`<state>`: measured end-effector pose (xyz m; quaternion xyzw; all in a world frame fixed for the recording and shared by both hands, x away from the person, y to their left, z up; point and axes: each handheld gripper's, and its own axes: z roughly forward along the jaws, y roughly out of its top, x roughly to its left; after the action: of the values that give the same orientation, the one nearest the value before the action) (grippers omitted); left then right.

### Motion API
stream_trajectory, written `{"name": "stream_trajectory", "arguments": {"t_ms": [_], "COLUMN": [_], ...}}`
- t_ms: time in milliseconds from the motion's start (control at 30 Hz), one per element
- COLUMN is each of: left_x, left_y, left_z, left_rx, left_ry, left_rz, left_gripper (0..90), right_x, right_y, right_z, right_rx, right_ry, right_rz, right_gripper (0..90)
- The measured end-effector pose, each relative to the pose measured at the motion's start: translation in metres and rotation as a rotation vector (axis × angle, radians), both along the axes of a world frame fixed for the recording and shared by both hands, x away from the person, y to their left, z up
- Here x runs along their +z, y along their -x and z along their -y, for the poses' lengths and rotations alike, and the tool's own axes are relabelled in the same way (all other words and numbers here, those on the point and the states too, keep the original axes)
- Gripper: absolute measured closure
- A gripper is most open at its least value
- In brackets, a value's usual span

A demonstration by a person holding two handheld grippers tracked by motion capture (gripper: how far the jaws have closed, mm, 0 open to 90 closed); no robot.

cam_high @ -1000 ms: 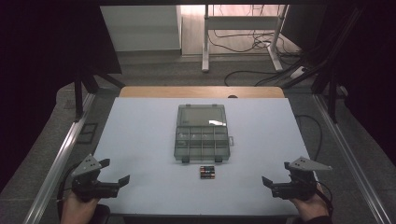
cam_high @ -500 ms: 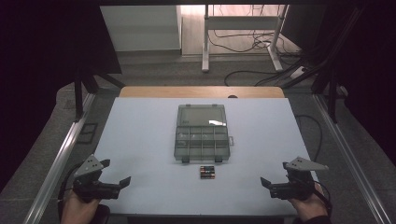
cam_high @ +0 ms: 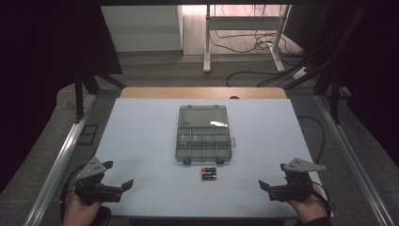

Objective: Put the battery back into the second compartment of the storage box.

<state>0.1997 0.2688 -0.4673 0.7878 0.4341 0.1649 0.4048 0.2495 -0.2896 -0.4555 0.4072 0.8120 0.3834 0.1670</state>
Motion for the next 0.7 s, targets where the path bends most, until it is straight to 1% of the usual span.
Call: {"name": "stream_trajectory", "arguments": {"t_ms": [133,167,200,367,400,433,533,633,700], "left_x": [0.0,0.0,0.0,0.0,0.0,0.0,0.0,0.0,0.0], "left_y": [0.0,0.0,0.0,-0.001,-0.001,-0.001,-0.001,0.0,0.0], "left_z": [-0.003,-0.004,-0.004,-0.005,-0.005,-0.005,-0.004,-0.002,-0.002], "left_rx": [0.01,0.011,0.012,0.017,0.016,0.011,0.0,-0.014,-0.014], "left_ry": [0.021,0.035,0.039,0.05,0.055,0.06,0.051,0.04,0.039], "left_rz": [0.004,0.004,0.004,0.002,-0.001,-0.006,-0.004,-0.002,-0.001], "left_gripper": [0.0,0.0,0.0,0.0,0.0,0.0,0.0,0.0,0.0], "right_x": [0.001,0.002,0.002,0.003,0.004,0.004,0.004,0.003,0.004], "right_y": [-0.002,-0.002,-0.002,-0.006,-0.007,-0.008,-0.009,-0.012,-0.014], "right_z": [-0.003,-0.004,-0.006,-0.011,-0.013,-0.015,-0.018,-0.026,-0.03], "right_rx": [0.007,0.008,0.008,0.016,0.021,0.025,0.029,0.038,0.039], "right_ry": [-0.008,-0.01,-0.009,0.003,0.016,0.018,0.027,0.05,0.054], "right_rz": [-0.002,-0.002,-0.004,0.0,-0.003,-0.005,-0.01,-0.028,-0.039], "right_gripper": [0.0,0.0,0.0,0.0,0.0,0.0,0.0,0.0,0.0]}}
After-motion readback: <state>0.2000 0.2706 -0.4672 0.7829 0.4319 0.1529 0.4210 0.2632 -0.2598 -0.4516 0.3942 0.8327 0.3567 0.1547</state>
